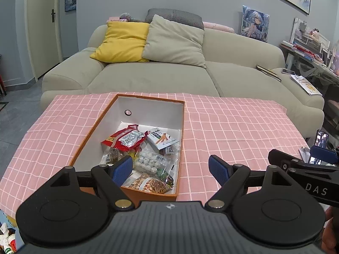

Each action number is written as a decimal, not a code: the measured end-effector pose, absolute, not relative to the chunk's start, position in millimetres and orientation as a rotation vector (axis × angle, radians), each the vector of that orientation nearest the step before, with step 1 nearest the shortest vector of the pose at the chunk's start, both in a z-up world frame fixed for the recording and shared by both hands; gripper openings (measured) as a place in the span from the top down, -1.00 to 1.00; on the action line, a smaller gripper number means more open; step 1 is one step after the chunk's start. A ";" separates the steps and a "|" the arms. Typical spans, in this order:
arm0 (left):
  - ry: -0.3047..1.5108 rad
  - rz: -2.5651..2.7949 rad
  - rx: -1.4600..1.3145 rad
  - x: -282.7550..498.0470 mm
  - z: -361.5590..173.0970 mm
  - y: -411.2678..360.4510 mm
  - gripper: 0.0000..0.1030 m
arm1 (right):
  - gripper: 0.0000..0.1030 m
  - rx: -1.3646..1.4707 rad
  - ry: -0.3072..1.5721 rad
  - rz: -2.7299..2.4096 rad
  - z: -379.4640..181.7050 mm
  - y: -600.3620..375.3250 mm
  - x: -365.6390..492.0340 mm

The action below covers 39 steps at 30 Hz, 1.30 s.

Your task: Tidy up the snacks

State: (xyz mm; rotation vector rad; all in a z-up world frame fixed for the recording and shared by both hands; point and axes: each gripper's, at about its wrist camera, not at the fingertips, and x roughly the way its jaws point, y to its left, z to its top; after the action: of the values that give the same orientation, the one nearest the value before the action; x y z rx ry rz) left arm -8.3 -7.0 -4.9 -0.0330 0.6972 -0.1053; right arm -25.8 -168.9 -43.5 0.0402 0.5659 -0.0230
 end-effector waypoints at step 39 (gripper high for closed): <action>0.698 -0.116 -0.019 -5.6 0.4 -10.8 -0.85 | -0.87 0.032 0.563 -0.022 -42.9 -164.7 -29.9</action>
State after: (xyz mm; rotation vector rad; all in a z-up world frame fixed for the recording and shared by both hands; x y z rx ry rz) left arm -5.6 -10.8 0.4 -0.0186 0.6978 -0.1164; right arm -29.9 -164.7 -42.9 0.0319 0.5629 -0.0222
